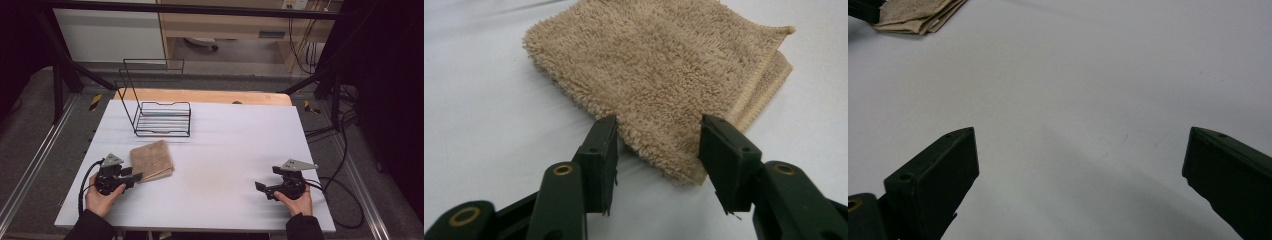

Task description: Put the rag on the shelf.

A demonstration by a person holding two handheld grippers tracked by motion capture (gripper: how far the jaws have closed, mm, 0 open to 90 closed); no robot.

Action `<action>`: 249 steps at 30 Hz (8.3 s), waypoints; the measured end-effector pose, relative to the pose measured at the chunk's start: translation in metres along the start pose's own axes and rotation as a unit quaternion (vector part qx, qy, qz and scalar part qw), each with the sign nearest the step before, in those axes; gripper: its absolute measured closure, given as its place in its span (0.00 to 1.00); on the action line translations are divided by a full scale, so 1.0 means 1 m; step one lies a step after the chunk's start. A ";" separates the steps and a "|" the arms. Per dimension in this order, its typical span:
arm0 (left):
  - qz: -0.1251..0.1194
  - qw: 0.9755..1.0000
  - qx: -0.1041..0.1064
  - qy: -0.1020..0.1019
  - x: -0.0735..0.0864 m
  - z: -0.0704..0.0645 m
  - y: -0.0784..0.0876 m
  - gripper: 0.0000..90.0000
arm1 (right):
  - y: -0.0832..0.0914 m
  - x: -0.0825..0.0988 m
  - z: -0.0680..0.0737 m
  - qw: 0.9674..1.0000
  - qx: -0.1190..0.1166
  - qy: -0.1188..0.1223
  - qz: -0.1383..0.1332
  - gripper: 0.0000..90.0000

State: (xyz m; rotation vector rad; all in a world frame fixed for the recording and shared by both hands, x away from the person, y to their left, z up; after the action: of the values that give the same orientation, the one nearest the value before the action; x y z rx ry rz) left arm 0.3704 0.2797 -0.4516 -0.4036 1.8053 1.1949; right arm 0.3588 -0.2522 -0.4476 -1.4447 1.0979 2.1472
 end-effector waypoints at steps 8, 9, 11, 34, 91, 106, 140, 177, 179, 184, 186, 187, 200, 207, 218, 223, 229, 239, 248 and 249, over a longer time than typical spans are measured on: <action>0.007 1.000 0.003 0.020 0.002 -0.004 -0.002 0.70 | 0.000 0.000 0.001 1.000 -0.001 -0.003 0.000 0.03; 0.008 1.000 0.001 0.023 0.002 -0.004 -0.002 0.70 | 0.000 0.000 0.000 1.000 -0.002 -0.003 -0.002 0.03; 0.012 1.000 0.002 0.027 0.002 -0.005 -0.002 0.75 | -0.001 0.000 0.001 1.000 -0.002 -0.002 -0.001 0.03; 0.021 0.999 -0.013 0.031 -0.001 -0.009 -0.006 0.92 | -0.024 -0.007 0.027 1.000 -0.010 -0.001 0.008 0.04; 0.019 1.000 0.001 0.020 0.000 -0.005 -0.005 0.93 | -0.243 -0.062 0.174 0.994 -0.068 0.021 0.085 0.75; 0.026 0.999 0.031 0.032 -0.001 -0.003 0.010 0.96 | -0.221 -0.061 0.192 0.993 -0.075 -0.008 0.087 0.92; -0.039 0.999 0.010 0.026 -0.022 0.021 0.032 0.23 | -0.172 -0.056 0.181 0.997 -0.060 0.038 0.021 0.19; 0.017 0.999 0.004 0.044 -0.027 0.042 -0.034 0.84 | -0.152 -0.060 0.154 0.998 -0.045 0.034 0.022 0.10; 0.017 0.999 0.004 0.045 -0.027 0.041 -0.034 0.85 | -0.153 -0.061 0.153 0.998 -0.046 0.030 0.019 0.10; 0.017 0.999 0.003 0.048 -0.027 0.041 -0.034 0.86 | -0.160 -0.066 0.150 0.998 -0.043 0.032 0.011 0.12; 0.017 0.999 0.002 0.050 -0.027 0.041 -0.034 0.87 | -0.163 -0.069 0.150 0.999 -0.043 0.029 0.011 0.12; 0.017 0.999 0.002 0.051 -0.027 0.041 -0.034 0.87 | -0.166 -0.071 0.150 0.999 -0.043 0.030 0.012 0.13; 0.018 0.999 0.001 0.045 -0.027 0.039 -0.035 0.92 | -0.213 -0.091 0.161 0.999 -0.046 0.016 0.023 0.24; 0.018 0.999 -0.002 0.037 -0.027 0.037 -0.035 0.92 | -0.236 -0.092 0.161 0.999 -0.039 0.010 0.025 0.34; 0.018 1.000 -0.005 0.021 -0.027 0.035 -0.035 0.91 | -0.256 -0.079 0.163 0.998 -0.034 0.017 0.059 0.57; 0.017 1.000 -0.004 0.018 -0.027 0.036 -0.035 0.90 | -0.259 -0.074 0.164 0.997 -0.045 0.008 0.068 0.65; 0.016 1.000 -0.003 0.016 -0.027 0.036 -0.035 0.90 | -0.258 -0.071 0.167 0.996 -0.055 -0.001 0.075 0.76; 0.014 1.000 0.003 0.026 -0.026 0.038 -0.034 0.90 | -0.257 -0.071 0.168 0.995 -0.061 -0.010 0.080 0.93; 0.005 0.999 0.007 0.039 -0.026 0.039 -0.031 0.95 | -0.254 -0.073 0.169 0.995 -0.062 -0.015 0.073 0.96; 0.001 0.999 0.008 0.039 -0.027 0.039 -0.029 0.95 | -0.253 -0.074 0.169 0.996 -0.061 -0.014 0.071 0.96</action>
State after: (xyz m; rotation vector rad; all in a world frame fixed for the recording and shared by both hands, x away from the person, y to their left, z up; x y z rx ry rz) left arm 0.4244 0.2939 -0.4509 -0.4438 1.8817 1.1801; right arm 0.4448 0.0491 -0.4547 -1.4233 1.1074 2.3623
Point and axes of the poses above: each handheld gripper's, and its own axes: y roughly backward along the jaws, x roughly out of its underside, z roughly to its left, the point moved 1 cm from there along -y, roughly forward along the jaws, and after that the axes turned 10 degrees about -z, right-handed, at the moved point
